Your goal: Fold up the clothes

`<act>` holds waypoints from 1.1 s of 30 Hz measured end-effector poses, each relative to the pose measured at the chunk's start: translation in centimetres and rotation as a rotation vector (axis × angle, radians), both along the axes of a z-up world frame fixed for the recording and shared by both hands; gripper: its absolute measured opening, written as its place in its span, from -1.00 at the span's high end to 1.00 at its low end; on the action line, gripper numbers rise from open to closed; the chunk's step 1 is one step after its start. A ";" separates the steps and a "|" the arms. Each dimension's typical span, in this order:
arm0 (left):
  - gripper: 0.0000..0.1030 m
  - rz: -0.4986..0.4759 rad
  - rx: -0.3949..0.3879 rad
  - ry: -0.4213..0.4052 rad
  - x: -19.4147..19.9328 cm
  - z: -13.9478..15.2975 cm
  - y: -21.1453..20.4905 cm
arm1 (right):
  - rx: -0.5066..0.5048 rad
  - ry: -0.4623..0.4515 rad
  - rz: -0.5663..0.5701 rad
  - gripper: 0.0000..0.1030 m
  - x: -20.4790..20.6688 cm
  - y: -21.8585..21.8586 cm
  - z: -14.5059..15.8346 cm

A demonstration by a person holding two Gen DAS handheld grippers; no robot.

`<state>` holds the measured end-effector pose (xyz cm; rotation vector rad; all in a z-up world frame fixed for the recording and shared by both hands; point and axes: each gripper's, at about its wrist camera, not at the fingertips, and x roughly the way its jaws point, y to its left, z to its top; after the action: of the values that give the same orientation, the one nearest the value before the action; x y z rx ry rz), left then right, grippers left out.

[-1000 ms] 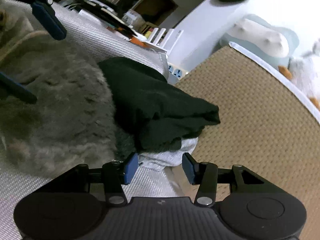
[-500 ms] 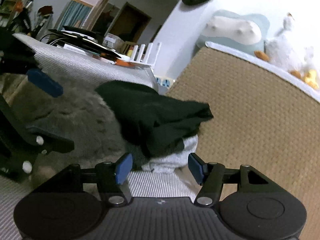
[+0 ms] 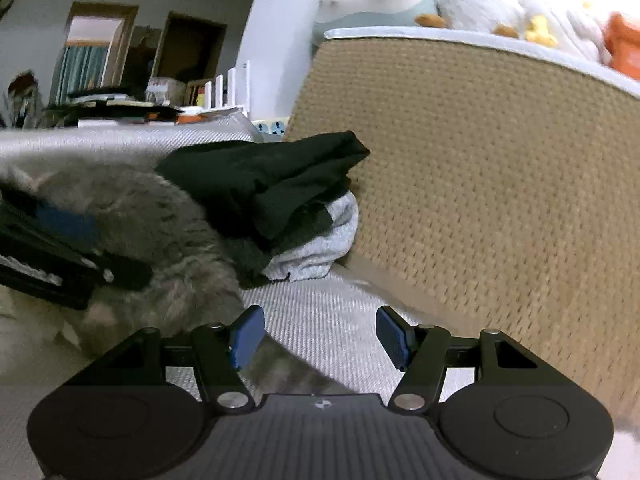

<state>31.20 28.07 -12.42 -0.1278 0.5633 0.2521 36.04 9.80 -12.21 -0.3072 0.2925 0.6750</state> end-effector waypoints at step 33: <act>-0.55 -0.143 -0.051 0.042 5.0 -3.5 -8.4 | -0.015 0.098 -0.150 -0.27 1.1 -10.3 -4.4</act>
<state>36.21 19.67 -15.92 -0.1312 0.6183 0.1011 37.14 -0.49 -16.63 -0.2639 0.4100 0.5411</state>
